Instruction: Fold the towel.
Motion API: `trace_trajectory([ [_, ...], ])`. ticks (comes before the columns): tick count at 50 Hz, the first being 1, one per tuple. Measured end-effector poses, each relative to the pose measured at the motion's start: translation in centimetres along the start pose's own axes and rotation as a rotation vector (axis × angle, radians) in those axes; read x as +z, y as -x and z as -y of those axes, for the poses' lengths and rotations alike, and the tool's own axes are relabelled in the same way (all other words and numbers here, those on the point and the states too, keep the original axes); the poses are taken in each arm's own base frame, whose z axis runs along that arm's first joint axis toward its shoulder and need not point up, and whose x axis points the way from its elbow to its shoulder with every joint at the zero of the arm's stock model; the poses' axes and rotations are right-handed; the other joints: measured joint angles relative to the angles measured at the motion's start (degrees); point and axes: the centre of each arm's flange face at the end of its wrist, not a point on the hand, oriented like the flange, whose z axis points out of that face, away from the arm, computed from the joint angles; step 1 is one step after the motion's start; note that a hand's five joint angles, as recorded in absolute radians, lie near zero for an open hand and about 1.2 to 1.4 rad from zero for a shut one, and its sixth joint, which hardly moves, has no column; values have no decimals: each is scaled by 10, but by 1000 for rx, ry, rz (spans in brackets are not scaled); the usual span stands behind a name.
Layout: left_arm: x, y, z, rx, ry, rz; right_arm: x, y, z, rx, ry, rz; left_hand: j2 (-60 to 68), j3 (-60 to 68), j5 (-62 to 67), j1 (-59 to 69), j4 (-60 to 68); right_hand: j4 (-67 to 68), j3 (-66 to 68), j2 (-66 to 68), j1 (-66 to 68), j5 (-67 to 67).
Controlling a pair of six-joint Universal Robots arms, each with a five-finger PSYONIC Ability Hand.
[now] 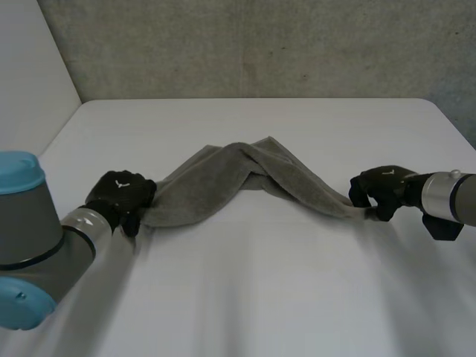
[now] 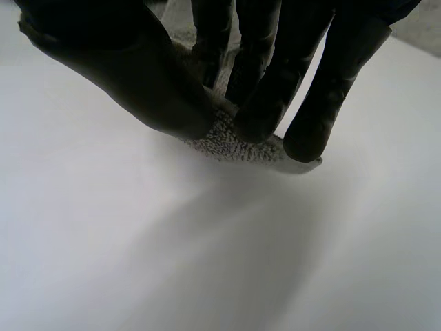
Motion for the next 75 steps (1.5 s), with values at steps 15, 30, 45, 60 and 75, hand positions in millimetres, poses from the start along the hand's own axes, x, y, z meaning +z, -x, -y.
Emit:
trace_trajectory([
  [15,-23,22,9,-8,-46,87,-33,-43,5,28,-55,-133,0,0,0,0,0,0,0,0,0,0],
  [30,-47,47,38,-47,-158,187,-94,-67,39,-55,-181,-295,0,0,0,0,0,0,0,0,0,0],
  [45,-41,41,37,-113,-150,150,-96,-59,33,-55,-170,-245,0,0,0,0,0,0,0,0,0,0],
  [60,39,47,66,6,-120,133,-27,-76,61,-260,-66,-318,0,1,0,0,0,0,0,0,1,0],
  [75,-14,102,245,-258,-876,272,-94,-55,206,-242,-905,-510,2,1,1,0,0,0,0,0,2,0],
])
